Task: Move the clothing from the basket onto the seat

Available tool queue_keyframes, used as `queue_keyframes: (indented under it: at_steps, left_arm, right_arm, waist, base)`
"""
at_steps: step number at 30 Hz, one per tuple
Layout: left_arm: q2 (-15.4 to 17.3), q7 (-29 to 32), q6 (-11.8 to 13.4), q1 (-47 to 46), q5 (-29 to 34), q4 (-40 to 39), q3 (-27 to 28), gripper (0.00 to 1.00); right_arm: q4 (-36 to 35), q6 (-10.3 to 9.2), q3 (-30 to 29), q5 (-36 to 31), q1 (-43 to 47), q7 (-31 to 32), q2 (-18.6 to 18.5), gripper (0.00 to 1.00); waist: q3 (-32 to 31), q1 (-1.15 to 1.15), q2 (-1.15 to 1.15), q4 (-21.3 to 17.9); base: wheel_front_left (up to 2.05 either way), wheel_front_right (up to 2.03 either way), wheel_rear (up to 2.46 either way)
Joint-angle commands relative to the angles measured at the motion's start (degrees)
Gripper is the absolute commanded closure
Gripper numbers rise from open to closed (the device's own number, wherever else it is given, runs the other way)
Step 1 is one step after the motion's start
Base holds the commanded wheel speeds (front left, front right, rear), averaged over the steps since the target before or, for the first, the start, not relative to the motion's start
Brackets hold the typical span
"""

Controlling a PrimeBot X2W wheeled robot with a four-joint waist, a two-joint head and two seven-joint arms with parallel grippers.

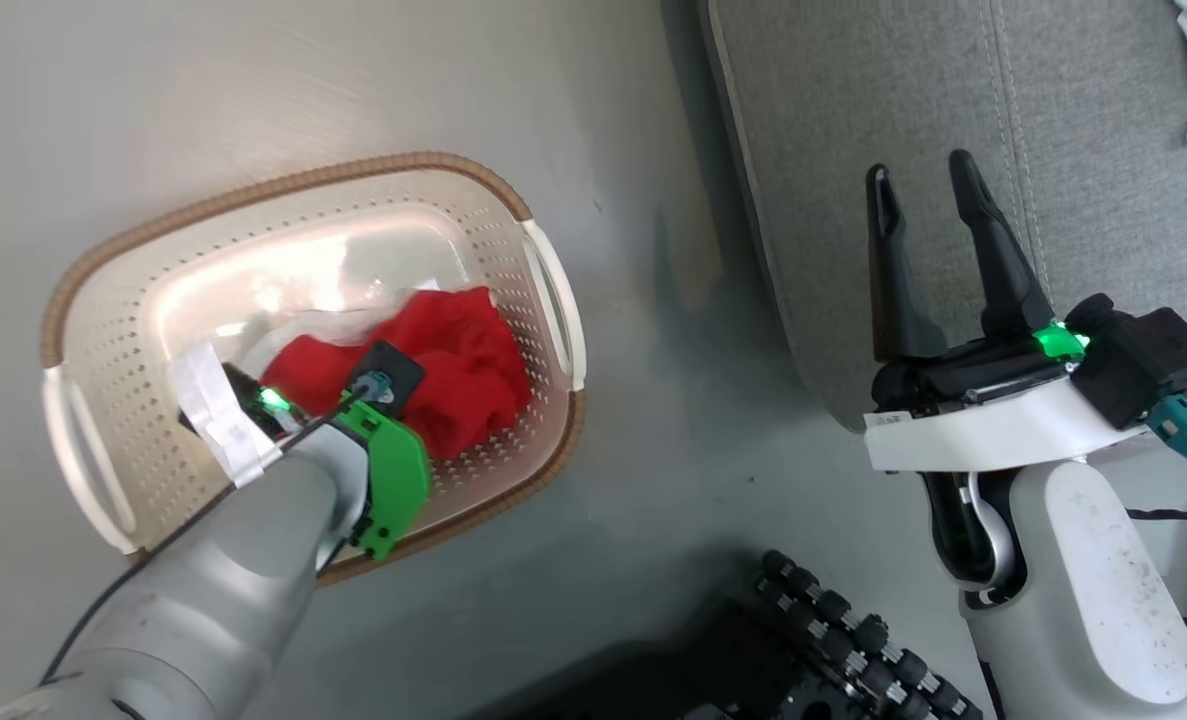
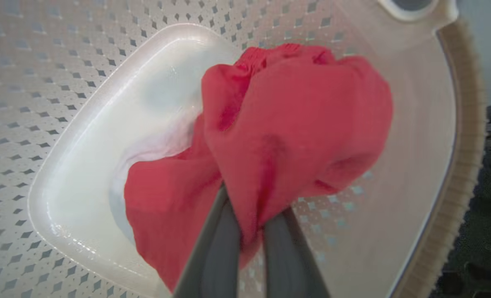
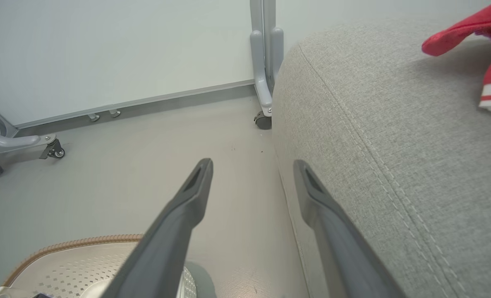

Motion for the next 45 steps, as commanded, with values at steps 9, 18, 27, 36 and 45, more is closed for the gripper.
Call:
queue_keyframes:
  at_steps: [9, 18, 27, 36, 45]
  left_arm:
    - [-3.45, -8.60, 1.77, 3.56, -3.02, -2.32, 3.71, 1.00]
    - [-0.42, -9.37, 6.76, 7.97, -0.56, -17.68, 12.09, 1.00]
    - [4.68, -9.38, 11.32, 16.92, 4.55, -37.50, 25.72, 1.00]
    - [5.13, -9.38, 12.00, 23.05, 9.18, -49.12, 36.42, 1.00]
    - [4.19, -9.38, 9.90, 28.70, 12.73, -58.56, 44.09, 1.00]
  right_arm:
    - [-0.96, -0.02, -3.83, -3.66, 3.00, 2.12, -0.06, 0.00]
    - [-4.53, -0.02, -7.49, -6.65, 6.37, 6.57, -0.08, 0.00]
    - [-8.33, -0.02, -10.35, -8.79, 9.30, 10.93, -0.08, 0.00]
    - [-9.08, -0.02, -10.80, -9.28, 12.18, 13.46, -0.08, 0.00]
    - [-8.18, -0.02, -9.39, -9.24, 16.50, 15.09, -0.07, 0.00]
  waist:
    - [-11.40, 0.00, 0.00, 8.45]
    - [-19.00, 0.00, 0.00, 14.10]
    - [-25.24, 0.00, 0.00, 17.84]
    - [-31.53, 0.00, 0.00, 19.01]
    - [-38.26, 0.00, 0.00, 19.52]
  base:
    - [0.00, 0.00, 0.00]
    - [0.00, 0.00, 0.00]
    - [0.00, 0.00, 0.00]
    - [0.00, 0.00, 0.00]
    - [0.00, 0.00, 0.00]
